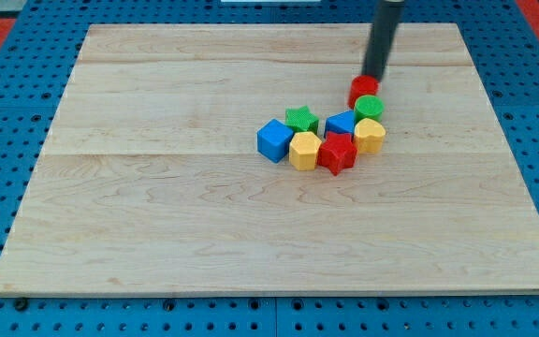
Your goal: Push the red circle along with group of blocks down a bit
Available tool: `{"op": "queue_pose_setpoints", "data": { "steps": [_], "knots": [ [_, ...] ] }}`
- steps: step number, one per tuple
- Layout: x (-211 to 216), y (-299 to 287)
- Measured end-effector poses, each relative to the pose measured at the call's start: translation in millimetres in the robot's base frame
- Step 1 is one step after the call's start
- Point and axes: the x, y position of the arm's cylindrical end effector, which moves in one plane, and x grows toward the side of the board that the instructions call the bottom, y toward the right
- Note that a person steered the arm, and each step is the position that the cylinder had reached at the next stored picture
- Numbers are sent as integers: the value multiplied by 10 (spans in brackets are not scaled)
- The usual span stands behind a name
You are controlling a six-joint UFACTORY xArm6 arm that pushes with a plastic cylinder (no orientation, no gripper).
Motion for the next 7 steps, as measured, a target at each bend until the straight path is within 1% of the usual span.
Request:
{"op": "queue_pose_setpoints", "data": {
  "steps": [1, 2, 4, 6, 7],
  "knots": [
    [243, -477],
    [232, -556],
    [200, 2],
    [295, -502],
    [321, -544]
  ]
}}
